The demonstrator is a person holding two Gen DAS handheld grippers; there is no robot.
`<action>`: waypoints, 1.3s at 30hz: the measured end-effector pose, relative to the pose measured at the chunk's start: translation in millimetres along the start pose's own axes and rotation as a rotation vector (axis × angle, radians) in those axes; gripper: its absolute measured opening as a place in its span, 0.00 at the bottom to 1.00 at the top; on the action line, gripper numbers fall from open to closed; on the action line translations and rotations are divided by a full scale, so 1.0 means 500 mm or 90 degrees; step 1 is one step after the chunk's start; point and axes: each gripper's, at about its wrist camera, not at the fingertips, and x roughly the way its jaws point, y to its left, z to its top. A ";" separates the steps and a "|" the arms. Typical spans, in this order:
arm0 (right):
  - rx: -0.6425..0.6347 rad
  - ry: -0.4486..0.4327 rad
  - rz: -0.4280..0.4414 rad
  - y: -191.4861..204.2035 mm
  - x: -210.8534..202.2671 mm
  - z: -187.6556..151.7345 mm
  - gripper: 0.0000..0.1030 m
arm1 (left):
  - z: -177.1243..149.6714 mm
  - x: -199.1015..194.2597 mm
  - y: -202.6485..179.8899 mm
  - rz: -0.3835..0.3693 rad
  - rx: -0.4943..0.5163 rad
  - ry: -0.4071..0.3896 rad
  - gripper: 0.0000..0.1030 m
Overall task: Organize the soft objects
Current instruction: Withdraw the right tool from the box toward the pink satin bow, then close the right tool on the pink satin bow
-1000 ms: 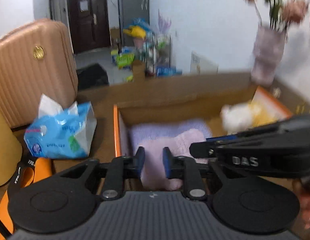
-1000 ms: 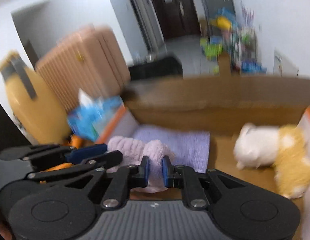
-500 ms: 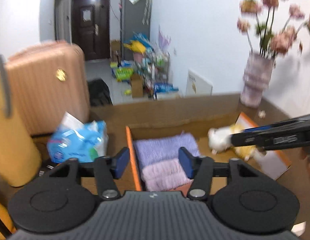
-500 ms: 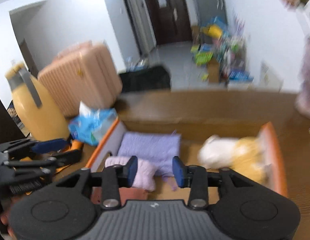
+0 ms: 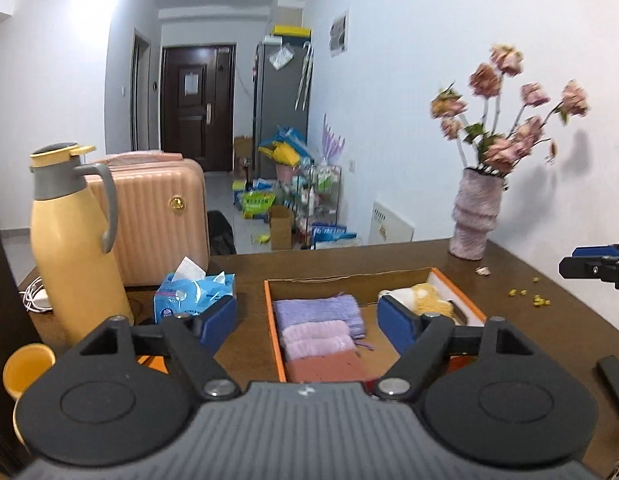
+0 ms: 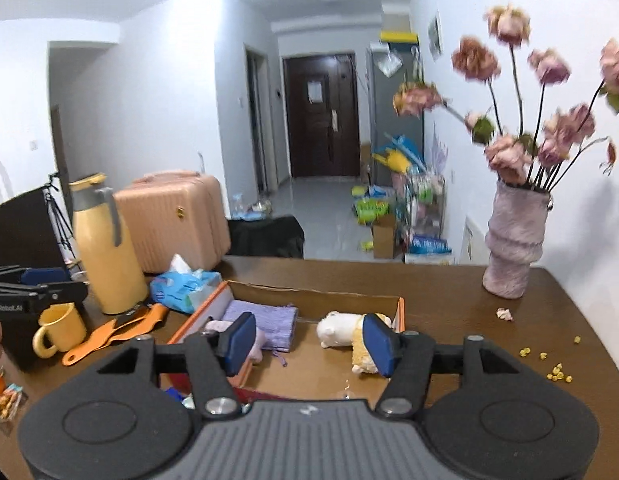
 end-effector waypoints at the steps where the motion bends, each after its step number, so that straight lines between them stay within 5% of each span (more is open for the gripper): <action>1: -0.008 -0.015 0.004 0.009 -0.025 -0.020 0.64 | -0.019 -0.023 -0.005 -0.006 0.000 -0.014 0.81; 9: -0.051 -0.065 0.029 0.095 -0.173 -0.229 0.70 | -0.220 -0.147 -0.023 -0.044 -0.080 -0.004 0.84; 18: 0.053 -0.027 0.044 0.138 -0.254 -0.440 0.71 | -0.385 -0.237 -0.056 -0.109 -0.124 0.054 0.89; 24: 0.073 -0.016 0.004 0.122 -0.234 -0.464 0.71 | -0.378 -0.200 -0.139 -0.189 -0.094 0.037 0.96; 27: 0.079 -0.017 -0.012 0.110 -0.216 -0.470 0.70 | -0.401 -0.134 -0.208 -0.172 -0.053 0.066 0.95; 30: 0.083 -0.014 -0.024 0.091 -0.201 -0.475 0.70 | -0.432 -0.083 -0.246 -0.173 -0.019 0.092 0.86; 31: 0.090 -0.011 -0.021 0.082 -0.195 -0.477 0.70 | -0.441 -0.073 -0.249 -0.174 -0.008 0.097 0.75; 33: 0.105 -0.002 -0.011 0.067 -0.179 -0.477 0.70 | -0.448 -0.054 -0.237 -0.159 0.009 0.111 0.63; 39: 0.103 0.016 0.032 0.074 -0.109 -0.463 0.70 | -0.425 -0.037 -0.096 -0.071 -0.094 0.080 0.72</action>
